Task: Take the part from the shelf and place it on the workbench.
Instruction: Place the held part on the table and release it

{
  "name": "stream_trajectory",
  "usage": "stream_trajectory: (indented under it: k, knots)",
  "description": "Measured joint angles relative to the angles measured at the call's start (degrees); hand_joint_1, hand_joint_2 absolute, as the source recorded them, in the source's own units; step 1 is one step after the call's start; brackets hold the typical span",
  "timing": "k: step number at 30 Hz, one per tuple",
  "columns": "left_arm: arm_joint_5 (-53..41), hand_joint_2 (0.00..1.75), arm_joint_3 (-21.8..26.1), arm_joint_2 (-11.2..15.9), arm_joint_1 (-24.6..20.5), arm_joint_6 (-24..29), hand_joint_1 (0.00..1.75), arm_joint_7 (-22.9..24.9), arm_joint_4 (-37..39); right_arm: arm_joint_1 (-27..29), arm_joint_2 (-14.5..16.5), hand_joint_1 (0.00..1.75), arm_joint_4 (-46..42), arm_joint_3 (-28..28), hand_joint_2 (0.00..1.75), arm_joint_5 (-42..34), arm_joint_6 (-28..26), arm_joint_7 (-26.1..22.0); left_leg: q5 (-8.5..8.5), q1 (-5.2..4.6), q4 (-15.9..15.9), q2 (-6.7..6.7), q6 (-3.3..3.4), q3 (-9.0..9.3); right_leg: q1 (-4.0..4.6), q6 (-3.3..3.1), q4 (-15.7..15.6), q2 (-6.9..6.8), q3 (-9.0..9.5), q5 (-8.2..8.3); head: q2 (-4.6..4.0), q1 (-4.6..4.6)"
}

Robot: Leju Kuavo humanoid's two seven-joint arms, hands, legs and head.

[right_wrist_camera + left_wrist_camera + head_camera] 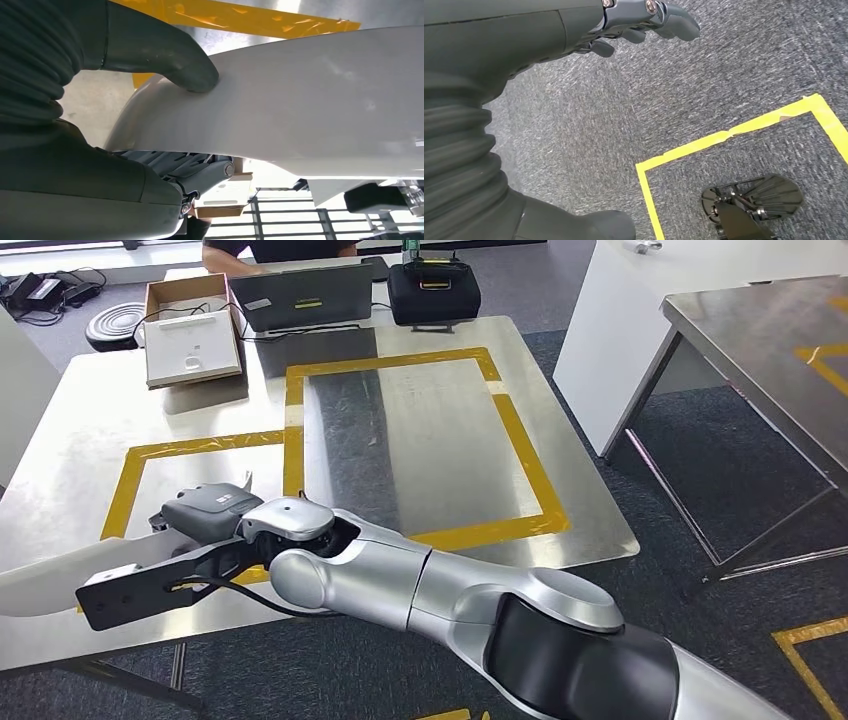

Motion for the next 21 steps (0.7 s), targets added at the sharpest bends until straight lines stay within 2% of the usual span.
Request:
stream_trajectory:
  k: [21]
  knots:
    - [-1.14,1.75,-0.03,-0.19,-0.65,-0.88,0.0,0.06,0.0,-1.12,-0.11,1.75,3.32,0.78,1.75,-0.26,-1.52,-1.34,0.0,0.04,-0.02,0.0,-0.01,0.04,0.0,-0.02,0.0,0.0,0.02,-0.01,0.0,0.0]
